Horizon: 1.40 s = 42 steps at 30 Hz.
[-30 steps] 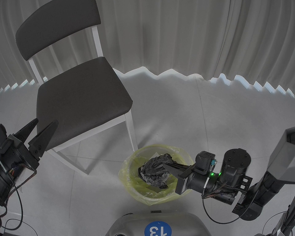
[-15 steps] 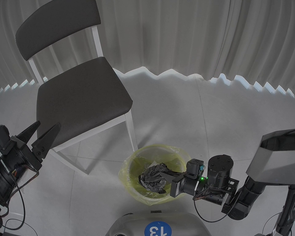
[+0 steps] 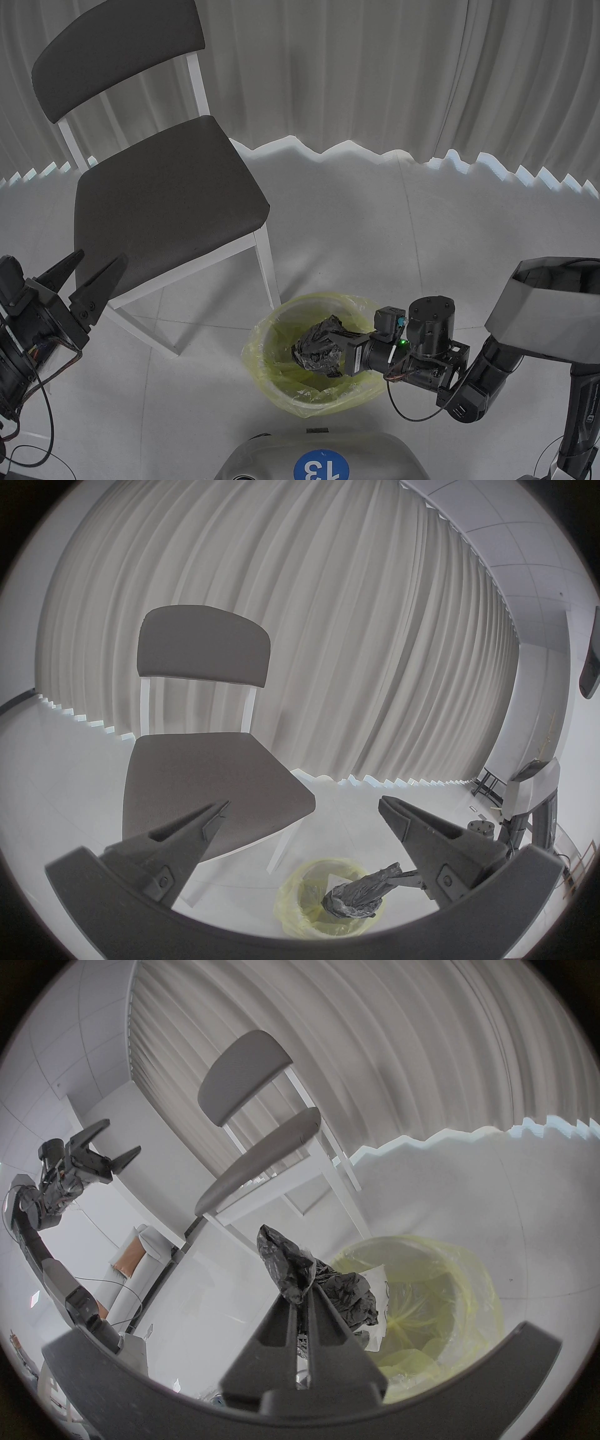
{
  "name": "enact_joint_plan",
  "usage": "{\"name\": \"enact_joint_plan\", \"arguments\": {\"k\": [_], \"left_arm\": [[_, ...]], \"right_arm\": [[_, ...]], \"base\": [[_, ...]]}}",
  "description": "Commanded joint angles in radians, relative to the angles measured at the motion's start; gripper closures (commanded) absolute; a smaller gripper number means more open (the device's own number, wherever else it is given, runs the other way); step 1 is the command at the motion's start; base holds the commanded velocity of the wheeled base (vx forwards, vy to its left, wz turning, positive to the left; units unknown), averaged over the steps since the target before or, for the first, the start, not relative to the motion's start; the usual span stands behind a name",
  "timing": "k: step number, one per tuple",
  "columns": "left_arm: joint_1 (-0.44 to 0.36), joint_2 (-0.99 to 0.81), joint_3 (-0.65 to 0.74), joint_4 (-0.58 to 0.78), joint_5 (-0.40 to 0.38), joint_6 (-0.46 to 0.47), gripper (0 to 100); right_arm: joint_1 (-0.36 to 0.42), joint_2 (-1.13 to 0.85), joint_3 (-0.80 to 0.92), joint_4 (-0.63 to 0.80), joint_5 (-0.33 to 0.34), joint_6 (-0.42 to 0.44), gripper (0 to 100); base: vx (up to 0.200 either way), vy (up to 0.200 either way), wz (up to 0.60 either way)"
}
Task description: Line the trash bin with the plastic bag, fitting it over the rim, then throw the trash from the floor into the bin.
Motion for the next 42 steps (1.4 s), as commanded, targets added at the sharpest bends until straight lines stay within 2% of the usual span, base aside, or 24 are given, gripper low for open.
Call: {"name": "enact_joint_plan", "arguments": {"k": [1,16,22,30,42], "left_arm": [[0.0,0.017,-0.007,-0.002,0.006,-0.003,0],[-0.009,0.01,0.0,-0.015,0.001,-0.009,0],[-0.009,0.002,0.0,-0.017,0.001,-0.009,0],[-0.009,-0.001,0.002,-0.017,0.001,-0.009,0],[-0.009,-0.006,0.005,-0.017,-0.001,-0.009,0]], "right_arm": [[-0.024,-0.012,-0.063,0.025,0.002,0.0,100],[-0.025,-0.145,-0.033,0.02,-0.007,-0.009,100],[0.042,-0.26,0.052,0.037,-0.007,-0.029,100],[0.047,-0.208,0.044,0.088,-0.003,-0.029,100],[0.042,-0.09,0.015,0.091,0.002,-0.029,100]], "base": [[0.0,0.0,0.0],[0.0,0.0,0.0],[0.0,0.0,0.0],[0.0,0.0,0.0],[0.0,0.0,0.0]]}}
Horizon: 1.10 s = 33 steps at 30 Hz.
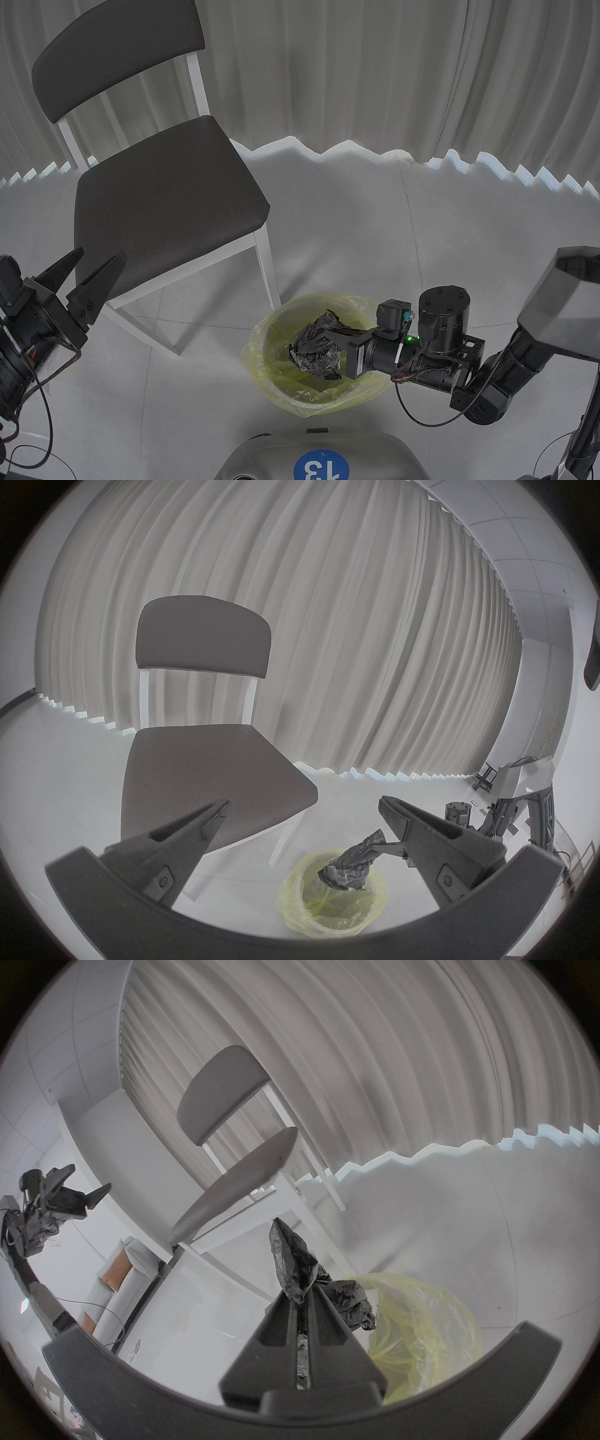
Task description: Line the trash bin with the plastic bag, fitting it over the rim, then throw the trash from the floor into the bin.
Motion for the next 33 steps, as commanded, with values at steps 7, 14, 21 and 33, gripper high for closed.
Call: {"name": "enact_joint_plan", "arguments": {"k": [7,14,21,33], "left_arm": [[0.0,-0.004,0.003,0.0,0.0,0.001,0],[0.0,-0.004,0.003,0.0,0.0,0.001,0],[0.0,-0.005,0.004,-0.002,0.0,0.001,0],[0.0,-0.007,0.006,-0.002,-0.002,0.001,0]], "right_arm": [[-0.041,0.121,-0.073,0.0,0.001,0.0,100],[-0.131,0.159,-0.203,-0.011,-0.037,0.012,100],[-0.13,0.17,-0.252,-0.005,-0.102,0.066,100],[-0.077,0.17,-0.137,0.0,-0.044,0.02,100]], "base": [[0.0,0.0,0.0],[0.0,0.0,0.0],[0.0,0.0,0.0],[0.0,0.0,0.0]]}}
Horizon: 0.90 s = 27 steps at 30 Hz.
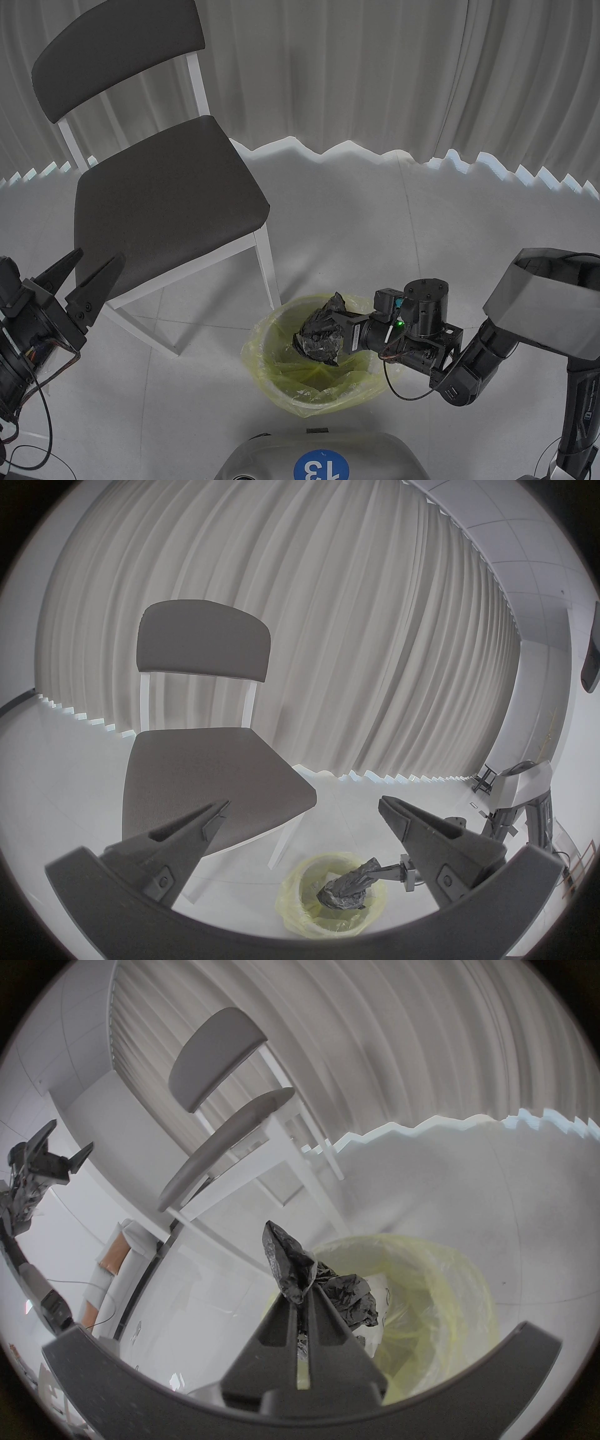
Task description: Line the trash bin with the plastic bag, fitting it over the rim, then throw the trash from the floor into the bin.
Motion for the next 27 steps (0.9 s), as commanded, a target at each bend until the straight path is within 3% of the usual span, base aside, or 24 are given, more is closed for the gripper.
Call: {"name": "enact_joint_plan", "arguments": {"k": [1,27], "left_arm": [[0.0,-0.001,0.0,0.0,0.001,0.0,0],[0.0,0.002,0.002,0.001,0.001,-0.001,0]], "right_arm": [[0.016,0.014,0.03,0.0,0.018,-0.021,100],[-0.001,0.237,-0.108,-0.013,-0.007,-0.011,100]], "base": [[0.0,0.0,0.0],[0.0,0.0,0.0]]}}
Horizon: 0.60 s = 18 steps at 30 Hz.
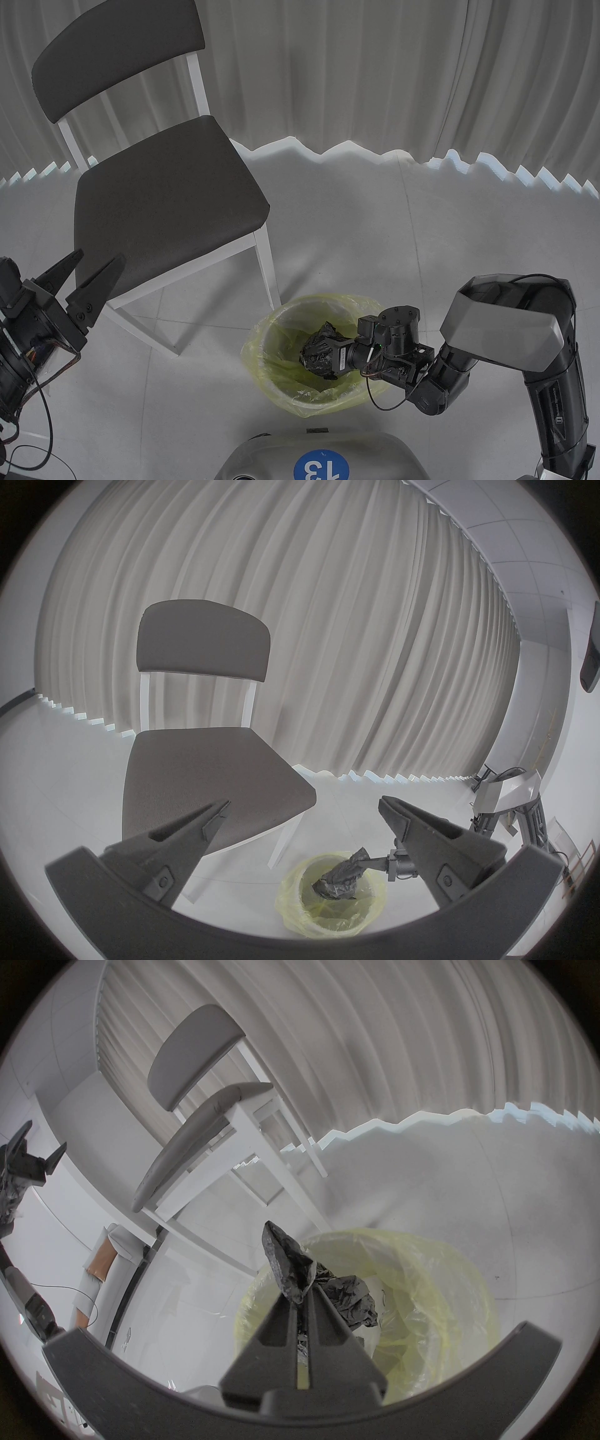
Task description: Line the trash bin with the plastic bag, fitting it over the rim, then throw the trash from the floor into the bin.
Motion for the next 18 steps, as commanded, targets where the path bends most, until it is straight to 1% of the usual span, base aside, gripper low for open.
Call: {"name": "enact_joint_plan", "arguments": {"k": [1,9,10,18], "left_arm": [[0.0,0.004,0.0,0.0,0.0,-0.001,0],[0.0,0.004,0.0,-0.002,0.0,-0.001,0],[0.0,0.004,0.0,0.0,0.0,-0.001,0],[0.0,0.005,0.002,0.0,0.0,0.001,0]], "right_arm": [[-0.002,0.018,-0.009,-0.001,0.001,0.0,100],[-0.002,0.044,-0.016,-0.007,-0.001,0.0,100],[-0.002,0.042,-0.016,-0.01,-0.002,-0.001,0],[-0.002,0.031,-0.009,-0.023,-0.001,0.0,0]], "base": [[0.0,0.0,0.0],[0.0,0.0,0.0],[0.0,0.0,0.0],[0.0,0.0,0.0]]}}
